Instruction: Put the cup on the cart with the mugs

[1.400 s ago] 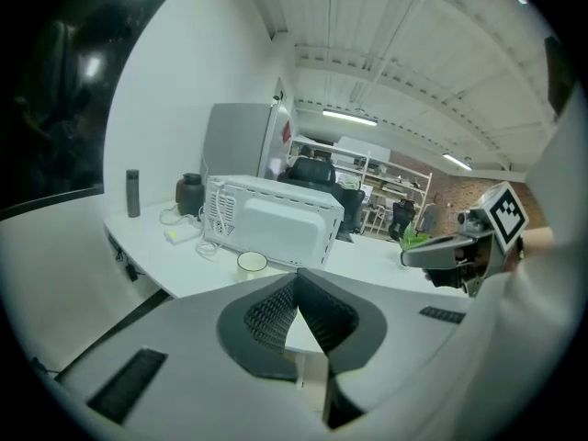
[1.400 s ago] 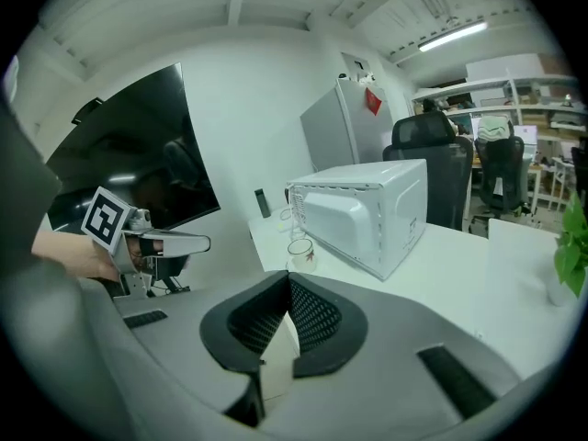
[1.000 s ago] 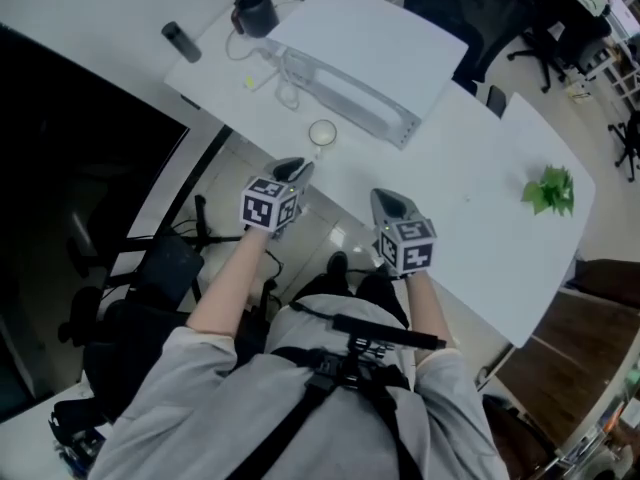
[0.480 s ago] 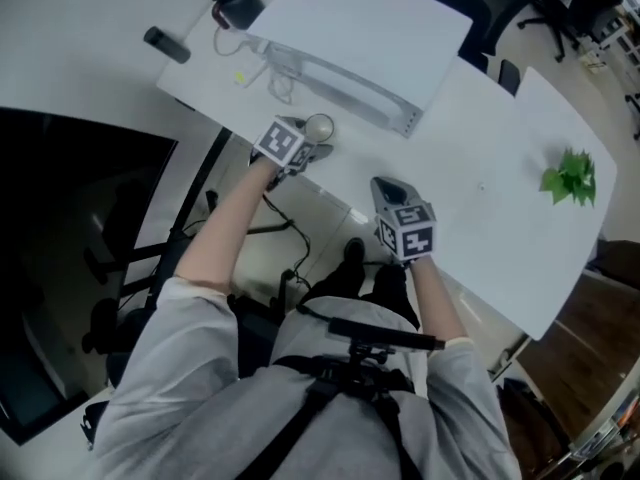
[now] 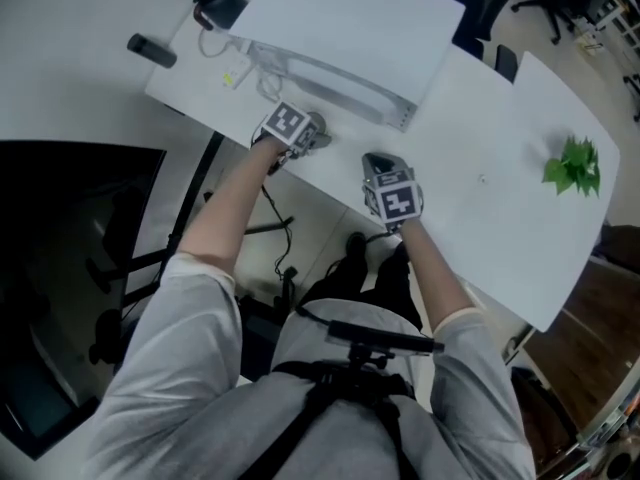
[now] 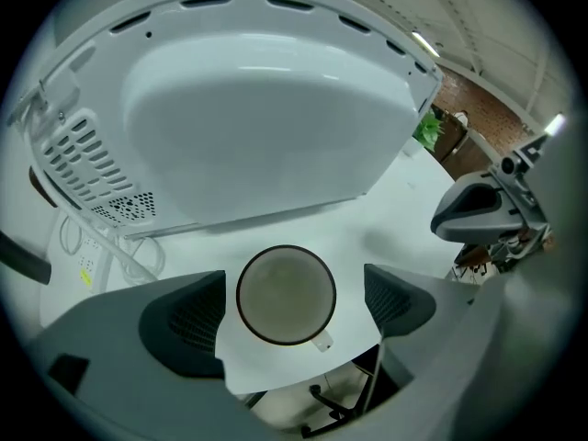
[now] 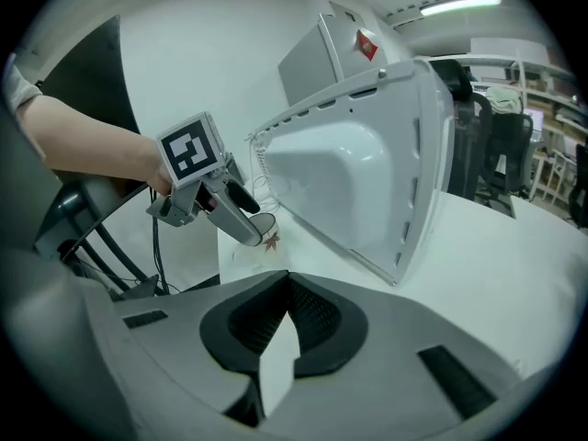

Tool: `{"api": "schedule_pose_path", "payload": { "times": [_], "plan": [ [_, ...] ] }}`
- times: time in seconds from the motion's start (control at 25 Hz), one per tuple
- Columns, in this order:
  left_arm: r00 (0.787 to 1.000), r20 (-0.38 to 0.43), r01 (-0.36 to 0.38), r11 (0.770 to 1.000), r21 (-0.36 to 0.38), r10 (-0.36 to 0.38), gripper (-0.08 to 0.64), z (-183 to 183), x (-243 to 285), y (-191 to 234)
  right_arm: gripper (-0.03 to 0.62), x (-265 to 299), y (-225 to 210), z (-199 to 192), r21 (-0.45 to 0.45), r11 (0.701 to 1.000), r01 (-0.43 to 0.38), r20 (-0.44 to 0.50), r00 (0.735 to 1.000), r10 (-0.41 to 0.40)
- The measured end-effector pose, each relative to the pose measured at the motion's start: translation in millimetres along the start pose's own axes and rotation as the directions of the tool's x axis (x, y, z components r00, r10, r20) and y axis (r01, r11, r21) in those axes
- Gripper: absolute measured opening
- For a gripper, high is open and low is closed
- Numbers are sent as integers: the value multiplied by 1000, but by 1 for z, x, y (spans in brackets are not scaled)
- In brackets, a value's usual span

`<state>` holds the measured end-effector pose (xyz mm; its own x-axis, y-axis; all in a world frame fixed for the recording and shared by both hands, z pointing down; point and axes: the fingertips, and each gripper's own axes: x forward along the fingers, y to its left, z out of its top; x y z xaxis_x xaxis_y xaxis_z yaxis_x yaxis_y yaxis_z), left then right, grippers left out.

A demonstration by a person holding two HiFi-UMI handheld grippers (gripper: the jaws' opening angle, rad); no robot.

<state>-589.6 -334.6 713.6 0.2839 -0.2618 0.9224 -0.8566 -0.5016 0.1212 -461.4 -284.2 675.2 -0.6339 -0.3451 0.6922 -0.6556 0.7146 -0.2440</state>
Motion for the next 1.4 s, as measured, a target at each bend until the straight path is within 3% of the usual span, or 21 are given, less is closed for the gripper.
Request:
{"api": "schedule_pose_path", "payload": {
  "times": [0.64,0.88,1.04,1.16,1.32,1.4],
  "plan": [
    [999,-34,-13,998,66,15,474,7,54,13,8,18,-16,-9,42,999,14,-45,999,-13],
    [998,-61,-13,998,69,17,440,-1,58,12,8,14,-18,-6,44,999,15,-33,999,-14],
    [985,-137,-93,993,72,103,437,-17,50,27,8,13,-16,-6,42,999,10,-29,1000,-9],
    [997,-74,-15,998,53,19,436,-7,56,12,8,12,-14,-6,40,999,4,-27,1000,-3],
    [997,-74,-2,999,44,5,436,-8,51,9,8,9,-11,-8,37,999,-2,-35,999,3],
    [999,-35,14,998,59,-12,436,2,46,3,8,7,-12,-10,39,999,2,-33,999,-1]
  ]
}}
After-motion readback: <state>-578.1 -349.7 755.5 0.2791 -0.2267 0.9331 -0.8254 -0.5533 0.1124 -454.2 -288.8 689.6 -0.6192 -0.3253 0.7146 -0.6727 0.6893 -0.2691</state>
